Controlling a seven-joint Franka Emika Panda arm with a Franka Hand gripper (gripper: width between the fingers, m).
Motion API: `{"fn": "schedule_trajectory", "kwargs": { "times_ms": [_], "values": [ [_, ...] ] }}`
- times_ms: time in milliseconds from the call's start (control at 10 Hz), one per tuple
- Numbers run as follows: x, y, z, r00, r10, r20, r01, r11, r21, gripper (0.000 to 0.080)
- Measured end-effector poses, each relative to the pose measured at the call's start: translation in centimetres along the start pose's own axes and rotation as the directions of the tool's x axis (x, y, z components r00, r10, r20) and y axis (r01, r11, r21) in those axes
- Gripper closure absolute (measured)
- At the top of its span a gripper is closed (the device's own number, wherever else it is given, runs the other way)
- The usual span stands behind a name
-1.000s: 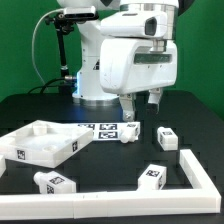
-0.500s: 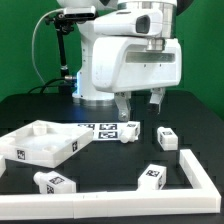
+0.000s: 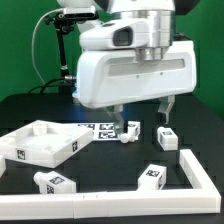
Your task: Assemble one leg
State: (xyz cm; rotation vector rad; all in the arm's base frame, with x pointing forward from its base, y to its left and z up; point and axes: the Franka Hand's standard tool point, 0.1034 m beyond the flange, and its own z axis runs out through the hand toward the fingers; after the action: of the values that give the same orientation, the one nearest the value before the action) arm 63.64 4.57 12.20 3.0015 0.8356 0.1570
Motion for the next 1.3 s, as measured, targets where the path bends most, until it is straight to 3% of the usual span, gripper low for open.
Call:
{"fn": "schedule_trajectory", "kwargs": {
  "times_ms": [300,500,700,800,1300],
  "values": [
    [0.0,-0.2,0.1,1.0,-0.004,0.001,0.004,1.0,0.002,0.015],
    [0.8,0.6,1.1,0.996,0.088,-0.002,-0.088,0.996,0.007,0.015],
    [2.0,0.4,3.0,0.957,0.291,0.009,-0.291,0.956,0.04,0.015],
    [1.8,-0.1,3.6,0.945,0.327,0.029,-0.328,0.943,0.062,0.015],
    [1.6,-0.1,3.9,0.936,0.352,0.016,-0.352,0.934,0.061,0.015]
  ]
}}
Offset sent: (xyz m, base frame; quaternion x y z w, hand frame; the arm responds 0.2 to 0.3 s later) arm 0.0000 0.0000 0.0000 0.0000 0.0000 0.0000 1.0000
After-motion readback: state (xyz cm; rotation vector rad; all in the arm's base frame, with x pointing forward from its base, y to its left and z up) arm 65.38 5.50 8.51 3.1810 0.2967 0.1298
